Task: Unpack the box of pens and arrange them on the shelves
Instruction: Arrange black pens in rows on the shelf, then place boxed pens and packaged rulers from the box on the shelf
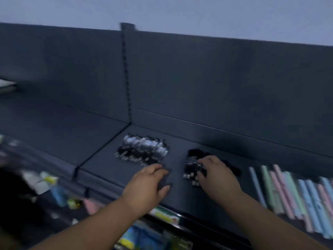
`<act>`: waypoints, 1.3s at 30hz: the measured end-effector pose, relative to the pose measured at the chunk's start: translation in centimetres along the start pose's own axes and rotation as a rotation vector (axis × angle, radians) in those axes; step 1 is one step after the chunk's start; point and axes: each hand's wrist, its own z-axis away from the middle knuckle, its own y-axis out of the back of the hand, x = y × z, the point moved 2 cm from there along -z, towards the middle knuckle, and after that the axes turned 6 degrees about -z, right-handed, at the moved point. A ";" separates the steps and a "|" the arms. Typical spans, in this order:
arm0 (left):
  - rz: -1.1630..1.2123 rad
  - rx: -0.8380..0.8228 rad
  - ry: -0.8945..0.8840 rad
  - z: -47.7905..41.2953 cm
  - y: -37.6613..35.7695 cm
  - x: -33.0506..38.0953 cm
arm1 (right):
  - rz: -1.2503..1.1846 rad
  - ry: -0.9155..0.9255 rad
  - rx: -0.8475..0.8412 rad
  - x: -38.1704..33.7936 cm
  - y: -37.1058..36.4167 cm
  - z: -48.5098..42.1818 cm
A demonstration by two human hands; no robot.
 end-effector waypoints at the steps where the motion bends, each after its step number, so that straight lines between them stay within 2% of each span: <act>1: 0.000 0.017 0.063 1.9 0.8 -2.7 | -0.026 0.037 -0.027 -2.9 -0.9 -0.2; 6: -0.014 0.046 0.429 14.1 4.2 -16.7 | -0.126 0.234 -0.191 -18.6 -7.3 -0.2; 10: 0.006 -0.004 0.724 27.2 5.8 -27.1 | -0.198 0.402 -0.324 -31.1 -14.7 2.0; 12: 0.010 -0.010 0.808 32.1 6.9 -29.6 | -0.182 0.457 -0.412 -35.2 -17.5 3.3; 14: 0.017 0.005 0.964 38.2 7.9 -32.0 | -0.149 0.532 -0.507 -40.5 -20.5 5.0; 17: 0.050 0.055 1.160 45.4 8.4 -34.3 | -0.170 0.546 -0.657 -46.1 -24.4 6.8; 21: 0.083 0.062 1.330 51.6 7.5 -36.7 | -0.112 0.594 -0.818 -51.4 -28.9 7.1; 26: 0.090 0.025 1.476 54.3 6.3 -40.7 | -0.042 0.658 -0.884 -57.2 -33.5 5.0; 29: 0.072 0.031 1.521 53.7 6.3 -44.7 | -0.047 0.735 -0.856 -60.9 -36.0 2.2; 34: 0.044 0.064 1.582 49.7 7.0 -54.2 | -0.100 0.812 -0.792 -68.4 -39.7 -6.1; 39: 0.093 0.168 1.631 44.9 8.4 -63.3 | -0.104 0.842 -0.778 -75.6 -42.3 -14.3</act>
